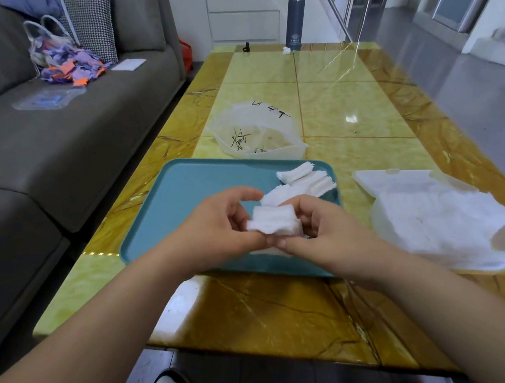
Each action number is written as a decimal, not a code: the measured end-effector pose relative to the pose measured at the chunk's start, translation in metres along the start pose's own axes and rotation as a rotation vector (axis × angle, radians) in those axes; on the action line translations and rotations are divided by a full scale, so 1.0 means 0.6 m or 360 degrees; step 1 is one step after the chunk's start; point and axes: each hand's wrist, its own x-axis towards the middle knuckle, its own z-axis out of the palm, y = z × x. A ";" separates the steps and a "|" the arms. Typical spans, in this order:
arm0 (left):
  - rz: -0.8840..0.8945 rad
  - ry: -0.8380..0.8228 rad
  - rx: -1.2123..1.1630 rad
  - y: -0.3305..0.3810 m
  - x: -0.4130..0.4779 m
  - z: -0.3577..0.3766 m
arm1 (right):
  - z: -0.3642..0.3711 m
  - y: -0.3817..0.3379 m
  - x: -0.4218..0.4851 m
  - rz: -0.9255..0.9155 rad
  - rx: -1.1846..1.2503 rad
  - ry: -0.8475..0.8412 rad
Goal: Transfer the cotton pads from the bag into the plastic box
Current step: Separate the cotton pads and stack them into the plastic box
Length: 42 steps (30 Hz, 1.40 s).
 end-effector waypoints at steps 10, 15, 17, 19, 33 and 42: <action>-0.0073 -0.0062 0.0220 -0.007 0.003 0.032 | -0.016 0.017 -0.020 0.0052 -0.0388 0.0296; -0.0102 -0.0080 0.0217 -0.009 0.006 0.046 | -0.006 0.023 -0.018 0.0079 -0.0452 0.0241; -0.0082 -0.0077 0.0223 -0.010 0.005 0.052 | 0.000 0.026 -0.017 0.0074 -0.0481 0.0229; -0.0052 -0.0071 0.0264 -0.009 0.005 0.052 | 0.002 0.025 -0.017 0.0071 -0.0498 0.0227; 0.0128 0.0082 0.0214 0.047 0.001 0.076 | -0.064 0.001 -0.066 0.0170 -0.0336 0.0287; 0.0271 -0.0205 -0.0081 0.149 0.026 0.152 | -0.166 0.006 -0.138 -0.0016 -0.0136 0.0700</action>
